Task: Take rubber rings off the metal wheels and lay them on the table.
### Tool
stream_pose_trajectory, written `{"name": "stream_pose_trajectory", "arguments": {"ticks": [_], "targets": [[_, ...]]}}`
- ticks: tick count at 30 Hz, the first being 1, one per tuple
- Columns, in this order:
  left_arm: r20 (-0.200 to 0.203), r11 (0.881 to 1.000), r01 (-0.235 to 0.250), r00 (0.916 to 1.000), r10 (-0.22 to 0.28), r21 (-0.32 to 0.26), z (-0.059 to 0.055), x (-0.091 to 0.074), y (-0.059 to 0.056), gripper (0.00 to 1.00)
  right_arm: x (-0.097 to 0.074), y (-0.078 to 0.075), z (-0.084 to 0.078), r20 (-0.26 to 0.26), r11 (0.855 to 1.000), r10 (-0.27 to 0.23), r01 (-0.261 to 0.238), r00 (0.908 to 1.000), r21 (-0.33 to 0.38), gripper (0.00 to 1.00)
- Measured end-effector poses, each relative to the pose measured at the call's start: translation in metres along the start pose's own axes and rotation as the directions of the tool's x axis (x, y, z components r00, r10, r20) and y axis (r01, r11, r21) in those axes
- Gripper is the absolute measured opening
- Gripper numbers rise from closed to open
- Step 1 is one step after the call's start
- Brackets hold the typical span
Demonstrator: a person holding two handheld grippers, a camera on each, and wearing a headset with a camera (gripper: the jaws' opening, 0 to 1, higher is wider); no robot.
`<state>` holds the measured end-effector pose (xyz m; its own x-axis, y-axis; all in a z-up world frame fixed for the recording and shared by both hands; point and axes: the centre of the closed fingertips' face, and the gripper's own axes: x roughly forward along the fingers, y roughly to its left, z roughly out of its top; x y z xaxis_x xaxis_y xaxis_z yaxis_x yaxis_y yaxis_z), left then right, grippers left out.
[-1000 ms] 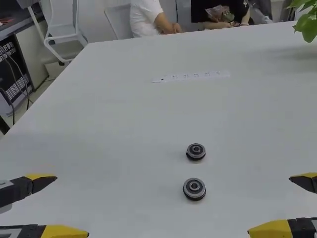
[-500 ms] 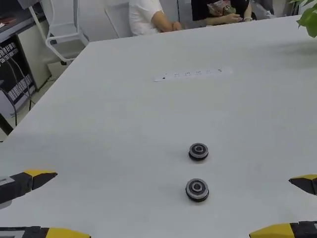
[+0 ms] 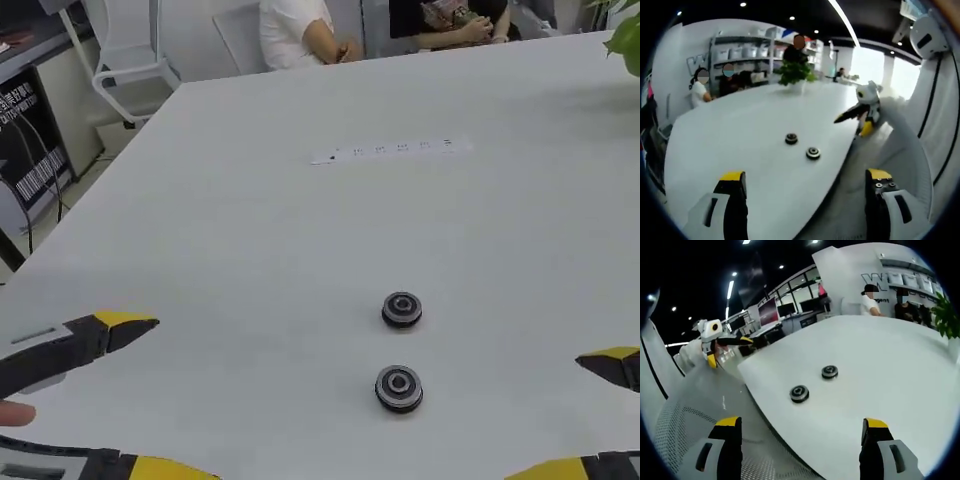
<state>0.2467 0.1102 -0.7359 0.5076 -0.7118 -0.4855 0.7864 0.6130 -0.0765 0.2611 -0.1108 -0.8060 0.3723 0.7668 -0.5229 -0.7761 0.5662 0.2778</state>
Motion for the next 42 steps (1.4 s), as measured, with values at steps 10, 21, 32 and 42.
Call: {"name": "stream_pose_trajectory", "arguments": {"ticks": [10, 21, 32, 42], "targets": [[0.048, 0.996, 0.054, 0.9972, -0.057, 0.071, 0.038, 0.011, -0.015, 1.00, 0.001, 0.000, 0.017, 0.028, 0.998, 0.037, -0.036, 0.9989, -0.043, 0.91], [0.165, 0.979, 0.123, 0.9748, -0.150, 0.162, 0.089, 0.025, -0.029, 0.96, 0.012, 0.000, 0.031, 0.039, 0.989, 0.072, -0.067, 0.9966, -0.130, 0.86], [0.125, 0.959, 0.177, 0.9702, -0.208, 0.222, 0.089, 0.053, -0.032, 0.93, 0.027, 0.002, 0.038, 0.014, 0.977, 0.121, -0.117, 0.9925, -0.177, 0.83], [0.129, 0.944, 0.233, 0.9549, -0.268, 0.235, 0.090, 0.078, -0.039, 0.85, 0.042, 0.012, 0.048, 0.054, 0.964, 0.203, -0.190, 0.9776, -0.183, 0.78]]}}
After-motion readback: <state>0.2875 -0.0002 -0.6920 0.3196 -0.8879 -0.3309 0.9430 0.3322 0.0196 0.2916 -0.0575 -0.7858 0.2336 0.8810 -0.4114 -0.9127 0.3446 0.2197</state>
